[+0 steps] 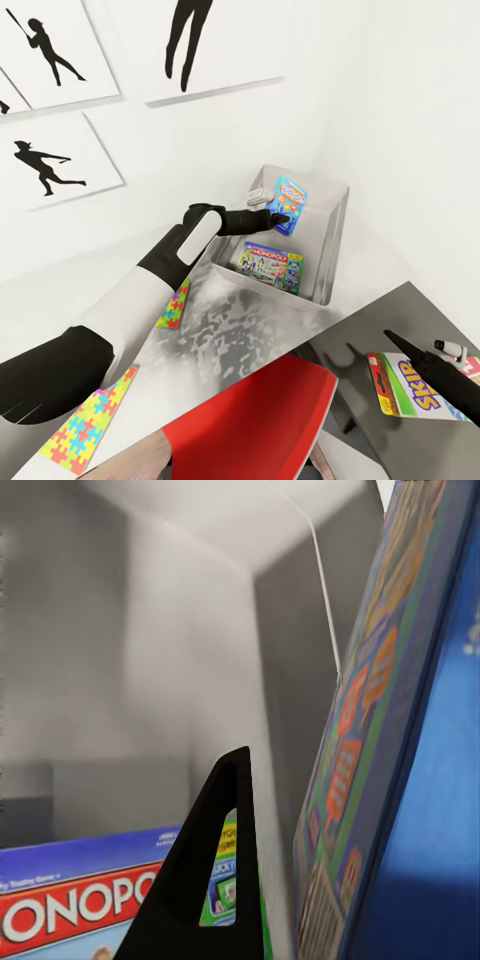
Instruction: Put all the toys in the child's room - the three board games (two on the bed and one on the table), the two jigsaw puzzles on the table, and the tennis ball on the table - inside the toy box on the table in the child's room.
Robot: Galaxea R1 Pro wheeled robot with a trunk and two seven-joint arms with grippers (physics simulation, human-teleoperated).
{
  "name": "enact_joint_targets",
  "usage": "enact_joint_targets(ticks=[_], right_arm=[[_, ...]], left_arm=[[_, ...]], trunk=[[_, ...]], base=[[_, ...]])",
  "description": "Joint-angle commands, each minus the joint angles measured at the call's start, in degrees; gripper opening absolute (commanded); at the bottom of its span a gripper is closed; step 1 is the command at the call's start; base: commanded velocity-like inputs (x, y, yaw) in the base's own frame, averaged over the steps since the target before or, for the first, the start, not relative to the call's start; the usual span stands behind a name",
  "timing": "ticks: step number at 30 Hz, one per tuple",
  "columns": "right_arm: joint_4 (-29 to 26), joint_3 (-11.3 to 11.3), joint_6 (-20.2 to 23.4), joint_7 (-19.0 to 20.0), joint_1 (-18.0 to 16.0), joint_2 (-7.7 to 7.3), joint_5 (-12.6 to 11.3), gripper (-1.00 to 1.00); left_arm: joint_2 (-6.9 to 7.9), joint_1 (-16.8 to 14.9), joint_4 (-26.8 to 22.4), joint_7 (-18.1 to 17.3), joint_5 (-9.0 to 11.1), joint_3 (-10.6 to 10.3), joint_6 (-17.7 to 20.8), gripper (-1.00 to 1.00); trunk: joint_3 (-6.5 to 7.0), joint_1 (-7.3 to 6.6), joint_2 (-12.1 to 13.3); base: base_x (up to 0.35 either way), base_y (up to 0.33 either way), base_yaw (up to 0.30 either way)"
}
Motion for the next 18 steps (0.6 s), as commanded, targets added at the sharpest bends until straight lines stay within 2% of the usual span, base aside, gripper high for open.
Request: enact_joint_targets(ticks=[1,18], right_arm=[[0.0,-0.2,0.6,0.2,0.0,0.00,-0.1,1.00],[0.0,-0.4,0.5,0.2,0.0,0.00,-0.1,1.00]], left_arm=[[-0.01,0.0,0.0,-0.3,-0.2,0.0,0.2,-1.00],[-0.01,-0.4,0.0,-0.3,-0.3,0.1,0.0,-1.00]], trunk=[[-0.14,0.01,-0.1],[-1.61,0.01,-0.1]], base=[[0.000,0.000,0.000],[0.000,0.000,0.000]])
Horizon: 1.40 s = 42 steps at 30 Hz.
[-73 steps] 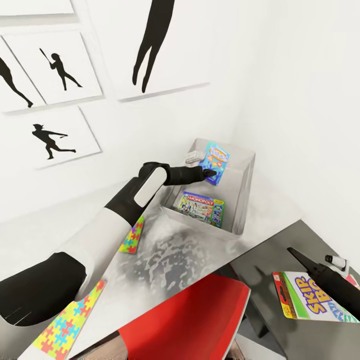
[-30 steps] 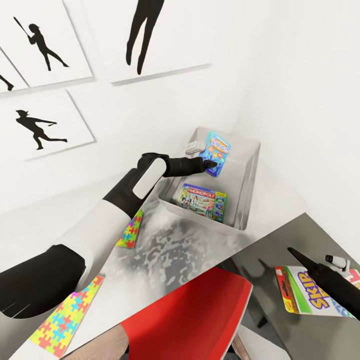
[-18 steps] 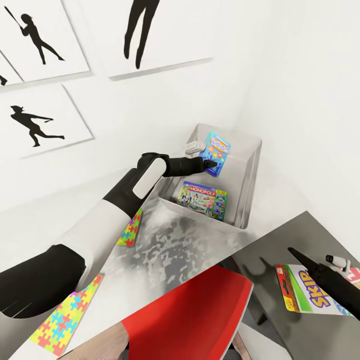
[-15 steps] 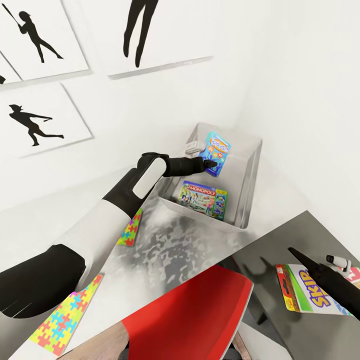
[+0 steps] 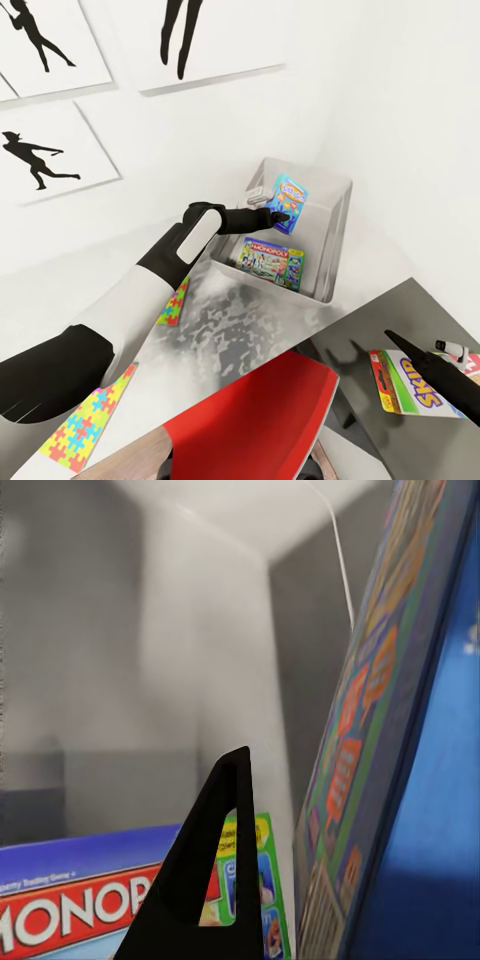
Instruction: Put all the toys in the child's room - the three board games (two on the bed and one on the table), the two jigsaw puzzles on the table, and the tennis ball on the table - inside the toy box on the table in the child's room.
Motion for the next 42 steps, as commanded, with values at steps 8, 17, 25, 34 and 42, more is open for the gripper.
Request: enact_joint_targets(ticks=[8,17,25,34,42], right_arm=[[0.0,0.0,0.5,0.2,0.0,0.00,0.0,1.00],[0.0,0.0,0.5,0.2,0.0,0.00,0.1,1.00],[0.0,0.0,0.5,0.2,0.0,0.00,0.1,1.00],[0.0,0.0,0.4,0.2,0.0,0.00,0.2,1.00],[0.1,0.0,0.4,0.2,0.0,0.00,0.4,1.00]], left_arm=[[0.00,0.0,0.0,-0.3,-0.3,0.1,-0.2,-1.00],[0.00,0.0,0.0,-0.3,-0.2,0.1,-0.4,-1.00],[0.00,0.0,0.0,-0.3,-0.3,0.1,-0.5,-1.00],[0.00,0.0,0.0,-0.3,-0.3,0.0,-1.6,-1.00],[0.00,0.0,-0.2,-0.3,-0.3,0.0,-1.7,-1.00]], trunk=[[-0.74,0.01,-0.1],[-1.52,0.01,-0.1],[-2.21,0.01,-0.1],[-2.99,0.01,-0.1],[-3.68,0.01,-0.1]], base=[[0.000,0.000,0.000],[0.000,0.000,0.000],[0.000,0.000,0.000],[0.000,0.000,0.000],[0.000,0.000,0.000]])
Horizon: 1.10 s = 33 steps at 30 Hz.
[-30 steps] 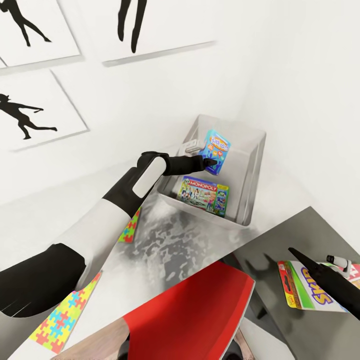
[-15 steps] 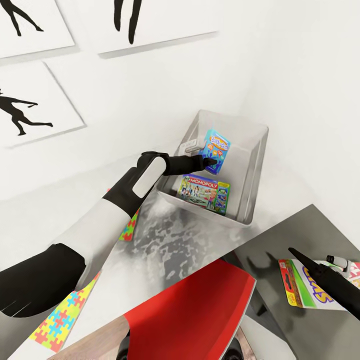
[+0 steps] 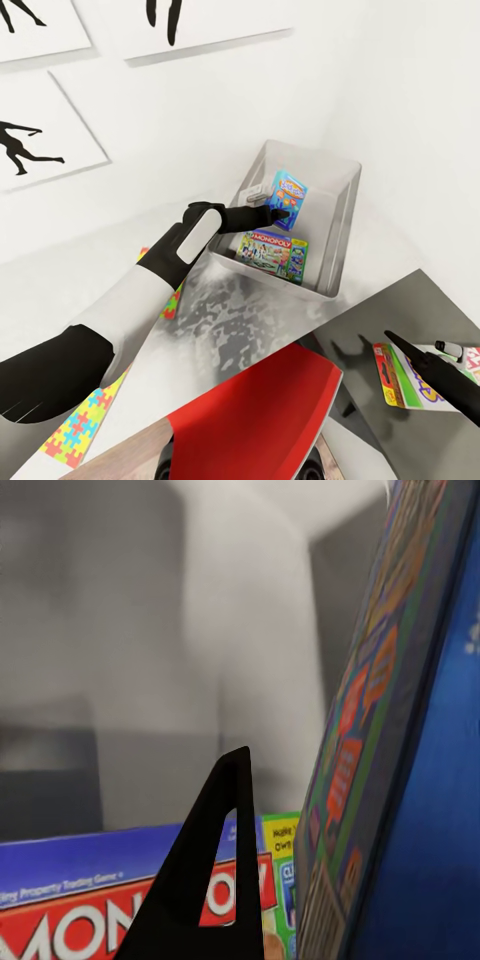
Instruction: Put all the toys in the child's room - the three board games (two on the bed and one on the table), the two jigsaw puzzles on the table, and the tennis ball on the table - inside the toy box on the table in the child's room.
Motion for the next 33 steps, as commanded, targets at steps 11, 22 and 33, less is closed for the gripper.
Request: enact_joint_targets(ticks=[11,22,33], right_arm=[[0.0,0.0,0.5,0.2,0.0,0.00,-0.1,1.00],[0.0,0.0,-0.2,0.2,0.0,0.00,-0.1,1.00],[0.0,0.0,-0.3,0.2,0.0,0.00,-0.1,1.00]], left_arm=[[0.00,0.0,-1.7,-0.2,-0.2,0.0,0.2,-1.00],[0.00,0.0,-2.9,-0.2,-0.2,0.0,0.2,-1.00],[0.00,-0.1,-4.8,-0.2,-0.3,-0.1,0.2,-1.00]], trunk=[[-0.99,0.01,0.0],[-1.95,0.01,0.0],[-2.90,0.01,0.0]], base=[[0.000,0.000,0.000],[0.000,0.000,0.000],[0.000,0.000,0.000]])
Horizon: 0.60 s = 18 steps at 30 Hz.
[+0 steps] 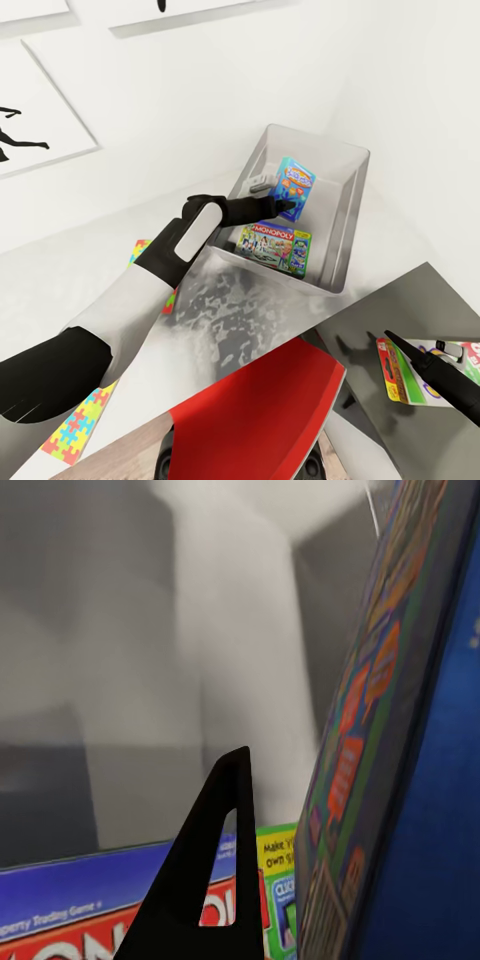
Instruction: Put all the toys in the child's room - the three board games (two on the bed and one on the table), the two jigsaw puzzles on the table, and the tennis ball on the table - inside the toy box on the table in the child's room.
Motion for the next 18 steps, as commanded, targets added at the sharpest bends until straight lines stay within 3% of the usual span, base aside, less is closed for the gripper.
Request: enact_joint_targets(ticks=[1,15,18], right_arm=[[0.0,0.0,0.6,0.2,0.0,0.00,-0.1,1.00],[0.0,-0.8,0.6,0.2,0.0,0.00,-0.2,1.00],[-0.8,-1.9,0.9,2.6,0.0,0.01,-0.5,1.00]], left_arm=[[-0.01,0.0,-0.2,-0.2,-0.1,0.0,0.2,-1.00],[-0.01,-1.7,-1.1,3.5,0.1,0.1,0.4,-1.00],[-0.01,-1.7,-1.1,3.6,0.1,0.1,0.4,-1.00]], trunk=[[-0.13,0.01,0.0],[-1.34,0.01,0.0],[-1.59,0.01,0.0]], base=[[0.000,0.000,0.000],[0.000,0.000,0.000],[0.000,0.000,0.000]])
